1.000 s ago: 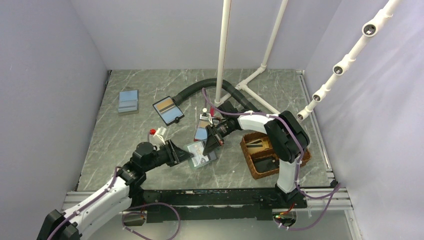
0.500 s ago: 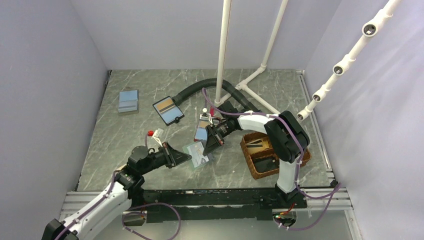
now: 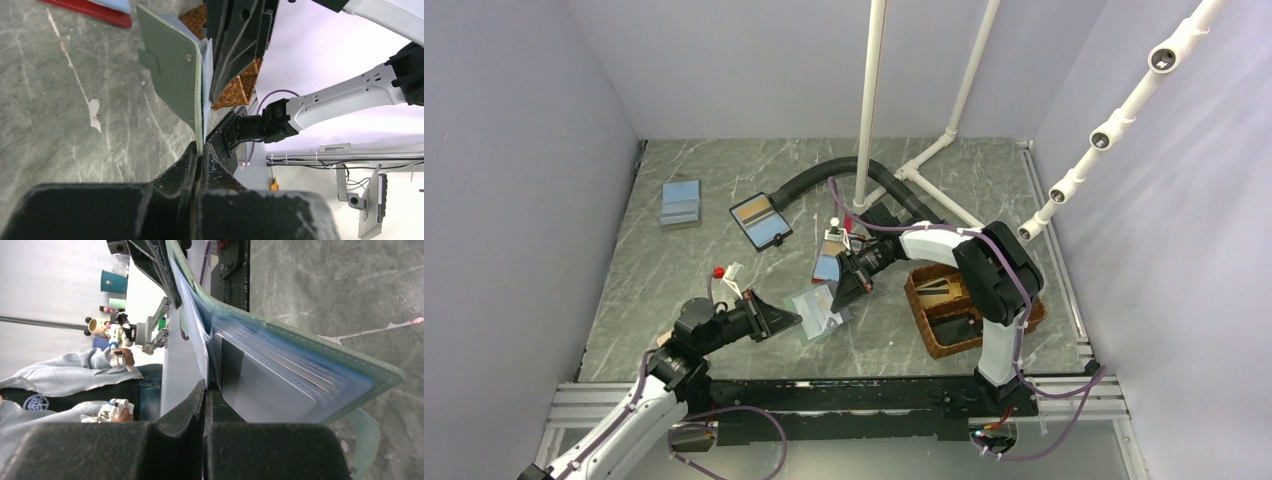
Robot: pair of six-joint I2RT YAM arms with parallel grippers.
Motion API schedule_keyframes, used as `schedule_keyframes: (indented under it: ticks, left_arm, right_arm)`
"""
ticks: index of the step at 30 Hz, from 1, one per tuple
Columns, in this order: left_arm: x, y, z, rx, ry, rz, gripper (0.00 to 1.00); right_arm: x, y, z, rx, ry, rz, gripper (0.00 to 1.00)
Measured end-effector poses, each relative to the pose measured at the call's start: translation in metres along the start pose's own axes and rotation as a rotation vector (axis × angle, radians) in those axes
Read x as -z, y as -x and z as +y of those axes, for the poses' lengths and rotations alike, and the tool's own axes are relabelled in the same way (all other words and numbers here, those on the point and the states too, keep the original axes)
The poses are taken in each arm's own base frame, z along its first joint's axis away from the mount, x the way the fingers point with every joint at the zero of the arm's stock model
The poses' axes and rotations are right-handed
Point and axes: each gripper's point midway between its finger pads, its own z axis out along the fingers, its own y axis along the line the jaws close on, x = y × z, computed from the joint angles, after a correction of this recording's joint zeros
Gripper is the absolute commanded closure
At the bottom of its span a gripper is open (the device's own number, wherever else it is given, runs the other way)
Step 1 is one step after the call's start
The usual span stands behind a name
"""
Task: Take the credit cards out of the card holder
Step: Remove the credit card from the card holder.
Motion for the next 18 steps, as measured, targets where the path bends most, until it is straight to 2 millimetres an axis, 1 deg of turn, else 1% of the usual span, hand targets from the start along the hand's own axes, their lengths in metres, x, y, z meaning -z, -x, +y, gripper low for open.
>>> schedule_keyframes:
  ticks: [6,13,18]
  left_arm:
    - [0.004,-0.005,0.014,0.03,0.064,0.004,1.0]
    - [0.006,-0.009,0.024,0.061,0.112,0.013,1.0]
    - [0.005,-0.013,0.039,0.096,0.176,0.031,1.0]
  right_arm:
    - [0.004,-0.006,-0.008,0.017,-0.038,0.002,1.0]
    - [0.009,-0.013,-0.015,0.027,-0.074,0.002,1.0]
    - [0.022,-0.013,-0.031,0.006,-0.154,-0.013,1.0]
